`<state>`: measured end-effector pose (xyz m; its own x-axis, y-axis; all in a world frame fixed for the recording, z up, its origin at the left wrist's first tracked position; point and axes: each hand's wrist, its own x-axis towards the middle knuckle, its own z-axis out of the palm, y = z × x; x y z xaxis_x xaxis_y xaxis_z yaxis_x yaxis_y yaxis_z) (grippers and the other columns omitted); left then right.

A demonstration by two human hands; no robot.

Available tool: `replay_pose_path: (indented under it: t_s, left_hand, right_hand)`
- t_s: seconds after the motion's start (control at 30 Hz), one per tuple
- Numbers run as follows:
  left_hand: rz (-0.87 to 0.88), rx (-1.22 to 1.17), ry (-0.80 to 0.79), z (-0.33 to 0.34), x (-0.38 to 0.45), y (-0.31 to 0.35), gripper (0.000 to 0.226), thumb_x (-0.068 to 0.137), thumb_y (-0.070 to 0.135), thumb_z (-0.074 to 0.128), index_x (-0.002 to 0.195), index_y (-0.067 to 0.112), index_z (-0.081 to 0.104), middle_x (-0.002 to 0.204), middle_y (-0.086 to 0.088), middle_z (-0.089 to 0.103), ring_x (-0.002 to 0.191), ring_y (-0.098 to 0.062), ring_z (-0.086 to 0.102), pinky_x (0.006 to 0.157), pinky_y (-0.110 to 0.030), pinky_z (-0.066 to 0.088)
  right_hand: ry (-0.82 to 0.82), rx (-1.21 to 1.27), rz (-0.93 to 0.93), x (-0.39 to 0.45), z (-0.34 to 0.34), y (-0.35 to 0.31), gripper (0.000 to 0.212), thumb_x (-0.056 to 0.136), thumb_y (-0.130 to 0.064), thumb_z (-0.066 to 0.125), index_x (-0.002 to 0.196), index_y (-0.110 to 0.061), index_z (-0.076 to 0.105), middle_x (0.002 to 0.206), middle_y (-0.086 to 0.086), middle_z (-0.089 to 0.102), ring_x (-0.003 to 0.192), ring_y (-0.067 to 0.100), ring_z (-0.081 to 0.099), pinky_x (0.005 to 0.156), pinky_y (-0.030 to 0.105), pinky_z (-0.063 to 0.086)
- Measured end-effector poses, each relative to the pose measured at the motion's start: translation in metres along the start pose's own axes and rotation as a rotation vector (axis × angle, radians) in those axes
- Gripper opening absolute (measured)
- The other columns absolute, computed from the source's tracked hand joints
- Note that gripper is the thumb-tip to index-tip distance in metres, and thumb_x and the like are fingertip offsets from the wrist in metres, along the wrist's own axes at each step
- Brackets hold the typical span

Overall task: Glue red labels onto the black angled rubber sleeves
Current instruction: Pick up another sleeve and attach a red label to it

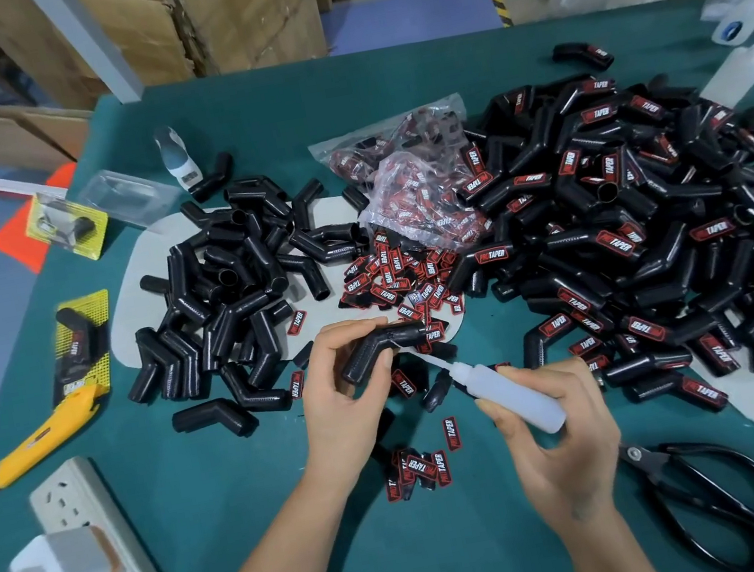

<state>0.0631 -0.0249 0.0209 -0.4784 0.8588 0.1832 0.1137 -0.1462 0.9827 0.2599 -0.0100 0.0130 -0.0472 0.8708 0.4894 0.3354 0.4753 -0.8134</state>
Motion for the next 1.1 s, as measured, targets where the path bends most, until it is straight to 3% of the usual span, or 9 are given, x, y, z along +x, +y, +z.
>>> replay_pose_path:
  t_s: [0.17,0.33,0.47,0.57,0.73,1.1]
  left_hand:
    - [0.020,0.004,0.020,0.0002,0.0016,0.0042,0.046,0.091,0.000,0.069,0.114,0.040,0.067,0.116,0.014,0.069,0.112,-0.012,0.068,0.098,-0.020,0.050]
    - [0.029,-0.002,0.031,0.0004,0.0011,0.0053,0.035,0.092,0.015,0.069,0.115,0.041,0.066,0.117,0.014,0.069,0.113,-0.013,0.067,0.099,-0.021,0.050]
    - [0.054,0.031,0.039,0.0005,0.0021,0.0041,0.049,0.091,0.002,0.070,0.114,0.046,0.065,0.116,0.016,0.069,0.114,-0.012,0.067,0.100,-0.021,0.049]
    - [0.076,0.040,0.042,0.0006,0.0019,0.0028,0.054,0.090,-0.005,0.068,0.114,0.043,0.065,0.117,0.017,0.069,0.114,-0.010,0.067,0.100,-0.019,0.049]
    - [0.087,0.036,0.048,0.0010,0.0016,0.0021,0.042,0.089,-0.008,0.068,0.114,0.024,0.063,0.116,0.019,0.068,0.114,-0.006,0.067,0.100,-0.017,0.048]
    - [0.098,0.034,0.072,0.0010,0.0018,0.0015,0.042,0.089,-0.009,0.067,0.114,0.025,0.062,0.117,0.017,0.069,0.115,-0.009,0.067,0.101,-0.019,0.048]
  right_hand:
    - [0.002,0.003,-0.003,-0.0001,-0.0013,0.0013,0.023,0.100,-0.042,0.069,0.116,-0.027,0.065,0.098,-0.004,0.067,0.091,0.012,0.058,0.078,0.021,0.044]
    - [-0.006,-0.003,0.001,-0.0017,-0.0007,0.0023,0.023,0.099,-0.041,0.069,0.116,-0.027,0.065,0.102,-0.008,0.067,0.092,0.010,0.058,0.080,0.017,0.043]
    - [0.002,-0.009,0.017,-0.0014,-0.0027,0.0042,0.023,0.096,-0.037,0.073,0.114,-0.026,0.065,0.095,0.001,0.068,0.093,0.010,0.057,0.081,0.019,0.043]
    - [-0.008,-0.009,0.002,-0.0021,-0.0004,0.0018,0.024,0.092,-0.029,0.074,0.114,-0.025,0.065,0.098,-0.002,0.068,0.094,0.006,0.057,0.082,0.016,0.042]
    - [0.008,-0.020,0.025,-0.0013,-0.0047,0.0041,0.023,0.092,-0.031,0.073,0.113,-0.023,0.066,0.095,0.001,0.068,0.094,0.007,0.058,0.080,0.019,0.044]
    - [0.017,-0.029,0.012,-0.0006,-0.0046,0.0027,0.023,0.091,-0.029,0.074,0.112,-0.022,0.066,0.095,0.000,0.066,0.089,0.014,0.059,0.073,0.026,0.047]
